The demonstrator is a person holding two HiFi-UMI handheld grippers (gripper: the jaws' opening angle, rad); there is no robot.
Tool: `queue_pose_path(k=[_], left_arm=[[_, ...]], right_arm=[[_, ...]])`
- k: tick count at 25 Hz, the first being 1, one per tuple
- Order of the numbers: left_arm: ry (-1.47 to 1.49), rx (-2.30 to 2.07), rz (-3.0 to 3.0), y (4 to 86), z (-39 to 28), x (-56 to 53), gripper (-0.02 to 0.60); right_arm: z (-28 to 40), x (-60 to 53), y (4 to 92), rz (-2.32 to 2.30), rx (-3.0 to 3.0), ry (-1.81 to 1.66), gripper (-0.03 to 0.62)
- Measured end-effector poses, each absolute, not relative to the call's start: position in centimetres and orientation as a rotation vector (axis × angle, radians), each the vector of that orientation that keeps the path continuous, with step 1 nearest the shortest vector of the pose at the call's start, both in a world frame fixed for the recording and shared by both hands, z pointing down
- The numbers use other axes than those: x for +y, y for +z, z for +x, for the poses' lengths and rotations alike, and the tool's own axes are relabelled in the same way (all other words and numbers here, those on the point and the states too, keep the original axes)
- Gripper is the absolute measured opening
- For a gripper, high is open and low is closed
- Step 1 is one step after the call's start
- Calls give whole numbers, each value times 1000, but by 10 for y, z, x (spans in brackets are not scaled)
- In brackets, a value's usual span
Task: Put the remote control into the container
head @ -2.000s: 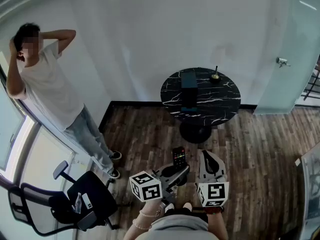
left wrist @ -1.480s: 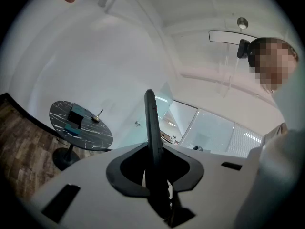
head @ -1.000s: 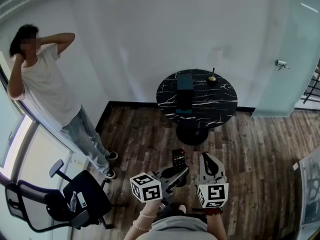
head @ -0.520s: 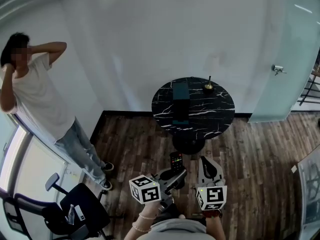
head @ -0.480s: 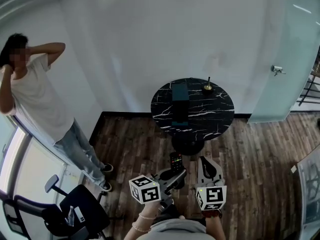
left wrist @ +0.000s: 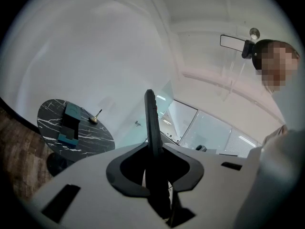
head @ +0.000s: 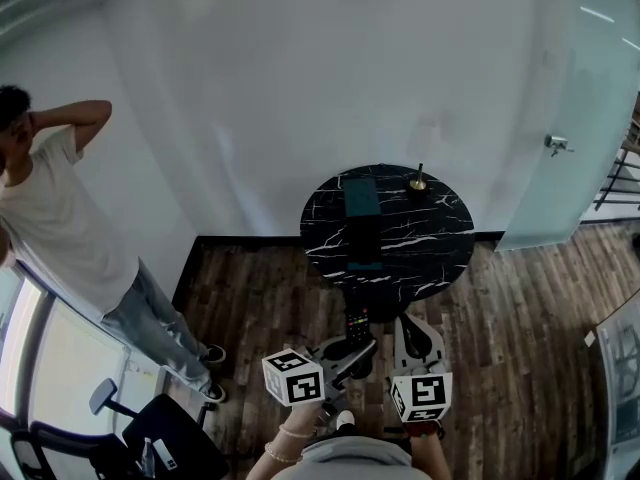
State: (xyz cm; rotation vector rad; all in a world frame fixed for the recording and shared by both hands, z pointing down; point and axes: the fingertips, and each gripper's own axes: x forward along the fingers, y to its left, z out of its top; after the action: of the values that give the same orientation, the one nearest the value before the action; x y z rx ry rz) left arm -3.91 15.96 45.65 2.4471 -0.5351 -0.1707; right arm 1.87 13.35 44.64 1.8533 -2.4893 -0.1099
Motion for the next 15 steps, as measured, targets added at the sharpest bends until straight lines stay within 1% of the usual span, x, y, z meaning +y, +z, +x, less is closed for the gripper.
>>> queue_pose_path(k=[8,15], left_arm=[[-131,-494,2438,463,-66,123,77],[-132,-471,2416,467,-75,102,75]], right_arm=[[-12,96,459,1866,-2444,-83,12],[-23,73,462,1860,-2428,-63,12]])
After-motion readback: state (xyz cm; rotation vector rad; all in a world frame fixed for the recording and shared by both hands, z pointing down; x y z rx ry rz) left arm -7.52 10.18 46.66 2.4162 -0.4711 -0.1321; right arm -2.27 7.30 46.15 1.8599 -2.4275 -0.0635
